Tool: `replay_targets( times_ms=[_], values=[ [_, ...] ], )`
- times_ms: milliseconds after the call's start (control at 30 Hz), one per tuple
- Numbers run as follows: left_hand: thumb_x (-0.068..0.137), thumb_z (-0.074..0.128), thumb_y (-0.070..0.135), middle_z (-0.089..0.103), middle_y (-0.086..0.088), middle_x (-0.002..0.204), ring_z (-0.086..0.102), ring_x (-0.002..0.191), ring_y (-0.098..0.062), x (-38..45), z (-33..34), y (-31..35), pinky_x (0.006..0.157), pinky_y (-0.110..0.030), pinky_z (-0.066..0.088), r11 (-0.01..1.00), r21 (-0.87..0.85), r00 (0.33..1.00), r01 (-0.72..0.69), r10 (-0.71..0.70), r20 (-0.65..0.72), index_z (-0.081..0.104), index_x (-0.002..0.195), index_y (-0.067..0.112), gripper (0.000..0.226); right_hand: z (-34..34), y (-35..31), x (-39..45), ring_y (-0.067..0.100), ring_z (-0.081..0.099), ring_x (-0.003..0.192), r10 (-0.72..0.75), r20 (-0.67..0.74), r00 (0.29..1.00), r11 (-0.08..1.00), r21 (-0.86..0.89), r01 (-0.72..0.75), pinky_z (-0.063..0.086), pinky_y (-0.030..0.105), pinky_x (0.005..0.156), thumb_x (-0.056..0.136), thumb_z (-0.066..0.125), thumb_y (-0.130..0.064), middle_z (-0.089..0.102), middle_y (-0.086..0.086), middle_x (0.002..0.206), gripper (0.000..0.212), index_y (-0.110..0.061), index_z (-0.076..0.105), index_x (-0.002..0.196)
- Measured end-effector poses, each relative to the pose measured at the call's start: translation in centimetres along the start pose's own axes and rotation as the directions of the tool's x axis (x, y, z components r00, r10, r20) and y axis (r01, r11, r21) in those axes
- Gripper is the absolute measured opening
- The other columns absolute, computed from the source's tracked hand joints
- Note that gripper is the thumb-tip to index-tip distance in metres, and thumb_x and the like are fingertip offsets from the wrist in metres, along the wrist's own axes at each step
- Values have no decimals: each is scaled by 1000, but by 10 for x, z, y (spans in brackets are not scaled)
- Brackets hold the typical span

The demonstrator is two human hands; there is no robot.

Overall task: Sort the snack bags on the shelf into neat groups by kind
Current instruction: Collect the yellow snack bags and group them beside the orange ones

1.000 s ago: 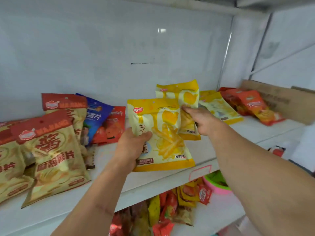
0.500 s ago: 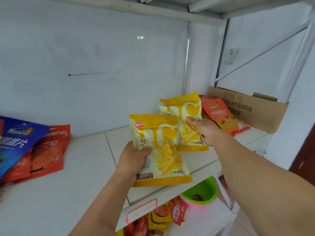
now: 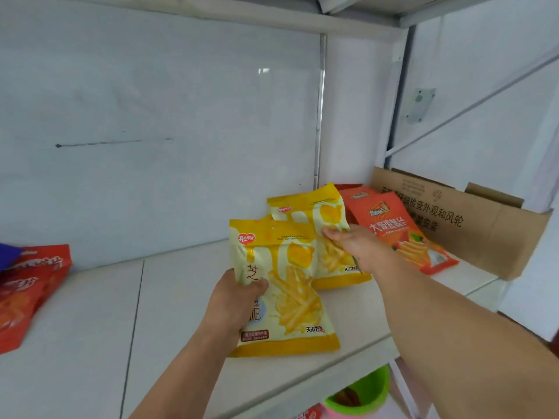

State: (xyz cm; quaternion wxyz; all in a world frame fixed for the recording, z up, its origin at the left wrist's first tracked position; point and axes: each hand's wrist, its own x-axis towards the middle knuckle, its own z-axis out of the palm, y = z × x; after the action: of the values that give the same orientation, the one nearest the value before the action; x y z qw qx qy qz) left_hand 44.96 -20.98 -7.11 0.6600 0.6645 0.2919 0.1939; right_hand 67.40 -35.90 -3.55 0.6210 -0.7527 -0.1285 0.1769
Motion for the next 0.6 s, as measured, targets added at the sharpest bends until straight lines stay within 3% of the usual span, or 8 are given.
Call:
replay_targets(
  times_ms=[133,233,333,433,600],
  values=[
    [89,74,18,79,-11,99,78,84,-32,-1,35,-9,78,-56,63,999,-2,996,42,-42,-79,66,114,16,26,-5,13,32,28,73,95,-66,56,996,997,-21,68,57,48,93,75,85,-40,76,6,105,47,-14,74,111],
    [89,74,20,79,-9,97,78,82,-31,-5,62,-10,78,-55,63,999,20,987,50,-46,-156,66,112,17,25,-8,22,42,30,70,103,-80,109,991,996,35,76,54,52,96,61,80,-65,73,5,116,76,-16,70,118],
    [91,72,22,77,-6,98,77,84,-27,-8,87,-7,78,-51,63,997,72,968,33,-14,-250,63,111,19,22,-12,18,38,31,55,127,-13,154,988,996,91,-1,44,50,108,77,55,-80,56,1,141,88,-20,52,142],
    [92,70,24,72,-4,100,72,89,-24,-9,108,-3,77,-43,61,994,106,940,31,7,-341,60,110,19,22,-19,18,38,28,43,140,0,186,983,994,111,-21,33,46,116,83,42,-83,44,1,154,91,-24,41,151],
    [86,73,36,66,-5,113,68,96,-25,1,132,3,83,-44,59,979,198,914,41,44,-404,61,113,19,34,-26,28,38,22,47,136,-185,338,923,980,-9,200,38,42,108,63,56,-91,50,-9,148,99,-40,39,147]
  ],
)
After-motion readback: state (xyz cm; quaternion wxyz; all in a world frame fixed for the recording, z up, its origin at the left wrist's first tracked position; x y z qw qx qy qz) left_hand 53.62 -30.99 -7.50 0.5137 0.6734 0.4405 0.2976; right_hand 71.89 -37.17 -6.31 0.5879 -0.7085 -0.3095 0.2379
